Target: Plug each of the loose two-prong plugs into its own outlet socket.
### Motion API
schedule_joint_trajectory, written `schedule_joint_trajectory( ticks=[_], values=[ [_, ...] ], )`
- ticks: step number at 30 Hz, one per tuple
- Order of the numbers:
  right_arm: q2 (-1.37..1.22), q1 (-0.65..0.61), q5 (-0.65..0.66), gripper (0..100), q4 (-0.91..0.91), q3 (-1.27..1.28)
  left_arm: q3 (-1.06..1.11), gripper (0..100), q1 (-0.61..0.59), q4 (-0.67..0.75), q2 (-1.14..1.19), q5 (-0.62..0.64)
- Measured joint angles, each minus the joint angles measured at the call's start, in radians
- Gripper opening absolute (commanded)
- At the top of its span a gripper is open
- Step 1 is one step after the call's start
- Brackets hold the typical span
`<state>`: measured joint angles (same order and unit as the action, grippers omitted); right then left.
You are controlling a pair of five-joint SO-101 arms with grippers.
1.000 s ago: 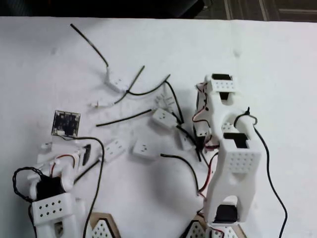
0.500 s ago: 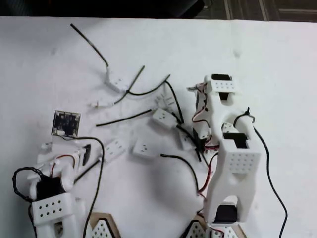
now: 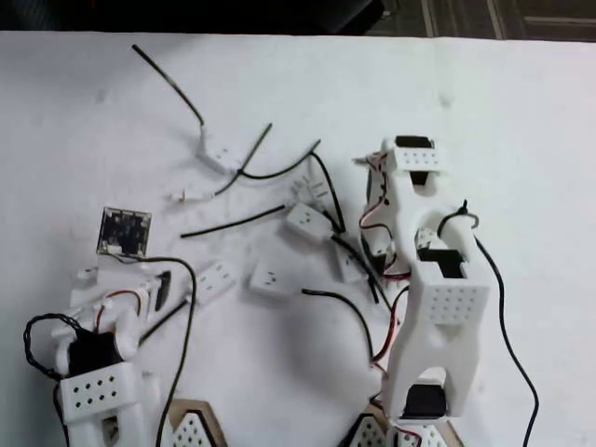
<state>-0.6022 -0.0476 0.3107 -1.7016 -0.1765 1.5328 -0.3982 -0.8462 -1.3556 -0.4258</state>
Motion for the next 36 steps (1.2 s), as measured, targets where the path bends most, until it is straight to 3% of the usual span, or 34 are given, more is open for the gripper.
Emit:
schedule_joint_trajectory(
  ticks=[8, 22, 36],
  values=[
    [-0.046, 0.006, -0.025, 4.3, 0.0, -0.068, 0.003, 29, 0.0, 0.002, 0.0, 0.0],
    [-0.017, -0.011, -0.034, 1.8, 0.0, -0.035, 0.006, 29, 0.0, 0.014, 0.0, 0.0],
    [0.64, -0.13, 0.031, 1.8, 0.0, 0.302, 0.006, 29, 0.0, 0.02, 0.0, 0.0]
  ],
)
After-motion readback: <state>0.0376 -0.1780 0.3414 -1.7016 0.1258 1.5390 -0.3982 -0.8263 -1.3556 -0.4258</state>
